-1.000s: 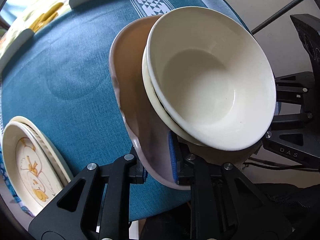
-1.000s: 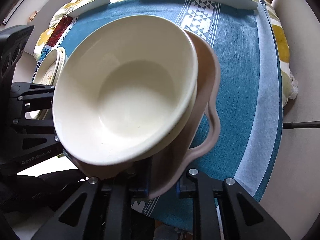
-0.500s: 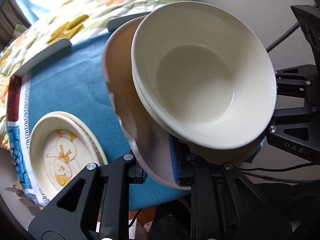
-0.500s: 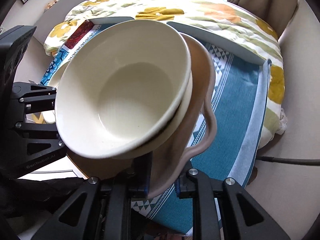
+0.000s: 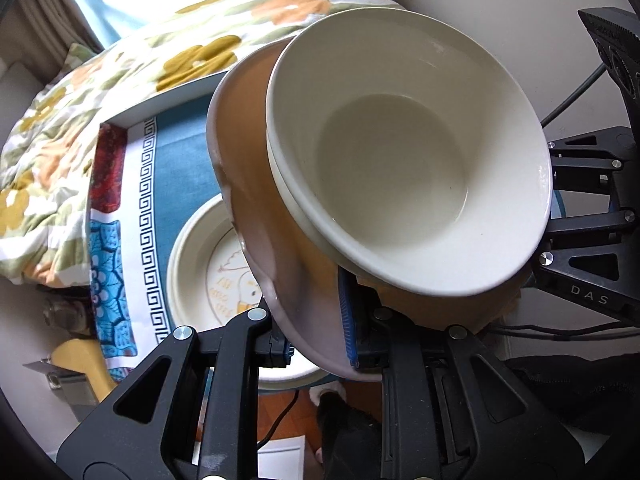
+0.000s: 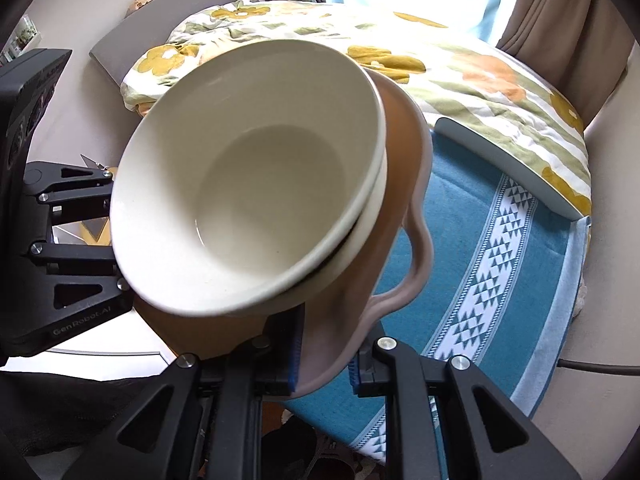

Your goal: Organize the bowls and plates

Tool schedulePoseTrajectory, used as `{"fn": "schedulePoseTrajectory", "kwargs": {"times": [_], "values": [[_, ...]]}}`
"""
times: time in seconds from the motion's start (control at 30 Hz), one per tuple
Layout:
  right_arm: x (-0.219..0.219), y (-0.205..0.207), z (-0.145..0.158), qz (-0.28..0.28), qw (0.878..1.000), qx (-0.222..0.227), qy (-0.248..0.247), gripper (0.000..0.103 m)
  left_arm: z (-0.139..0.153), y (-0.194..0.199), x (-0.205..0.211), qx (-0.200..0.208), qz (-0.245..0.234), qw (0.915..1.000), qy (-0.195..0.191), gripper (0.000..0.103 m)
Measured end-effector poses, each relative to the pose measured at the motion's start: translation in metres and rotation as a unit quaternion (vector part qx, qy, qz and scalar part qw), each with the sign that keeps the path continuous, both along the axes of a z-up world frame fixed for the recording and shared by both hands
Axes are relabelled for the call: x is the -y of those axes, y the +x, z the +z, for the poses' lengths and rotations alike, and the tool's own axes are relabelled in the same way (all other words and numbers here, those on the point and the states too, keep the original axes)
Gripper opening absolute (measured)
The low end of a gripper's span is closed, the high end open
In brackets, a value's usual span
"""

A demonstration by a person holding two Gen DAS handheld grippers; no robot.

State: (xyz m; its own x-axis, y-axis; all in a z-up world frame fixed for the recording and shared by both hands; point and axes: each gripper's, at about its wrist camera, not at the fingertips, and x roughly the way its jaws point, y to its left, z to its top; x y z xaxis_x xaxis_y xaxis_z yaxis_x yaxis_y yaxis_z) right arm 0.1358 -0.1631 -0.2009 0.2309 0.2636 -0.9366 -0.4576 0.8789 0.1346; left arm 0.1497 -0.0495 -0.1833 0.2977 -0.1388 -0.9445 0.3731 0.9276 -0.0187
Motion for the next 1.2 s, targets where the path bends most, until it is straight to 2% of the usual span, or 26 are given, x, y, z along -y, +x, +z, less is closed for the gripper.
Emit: {"fn": "schedulePoseTrajectory", "kwargs": {"times": [0.2, 0.4, 0.53, 0.6, 0.83, 1.2], "values": [[-0.05, -0.007, -0.024, -0.021, 0.999, -0.025, 0.008, 0.017, -0.029, -0.004, -0.056, -0.026, -0.013, 0.9995, 0.006, 0.016], [-0.087, -0.015, -0.049, -0.037, 0.998, -0.041, 0.004, 0.017, -0.061, -0.006, -0.088, -0.046, -0.026, 0.9986, 0.005, 0.016], [-0.099, -0.019, -0.061, -0.049, 0.998, -0.044, -0.002, 0.017, -0.077, -0.007, -0.096, -0.053, -0.029, 0.9982, -0.004, 0.016], [-0.1, -0.019, -0.065, -0.057, 0.997, -0.045, -0.003, 0.017, -0.078, -0.006, -0.098, -0.045, -0.031, 0.9985, -0.006, 0.016], [-0.097, -0.02, -0.07, -0.076, 0.996, -0.041, -0.009, 0.017, -0.088, -0.001, -0.094, -0.058, -0.036, 0.9976, -0.014, 0.016], [-0.096, -0.012, -0.074, -0.08, 0.996, -0.031, -0.008, 0.017, -0.094, 0.008, -0.097, -0.054, -0.029, 0.9979, -0.019, 0.016]]}}
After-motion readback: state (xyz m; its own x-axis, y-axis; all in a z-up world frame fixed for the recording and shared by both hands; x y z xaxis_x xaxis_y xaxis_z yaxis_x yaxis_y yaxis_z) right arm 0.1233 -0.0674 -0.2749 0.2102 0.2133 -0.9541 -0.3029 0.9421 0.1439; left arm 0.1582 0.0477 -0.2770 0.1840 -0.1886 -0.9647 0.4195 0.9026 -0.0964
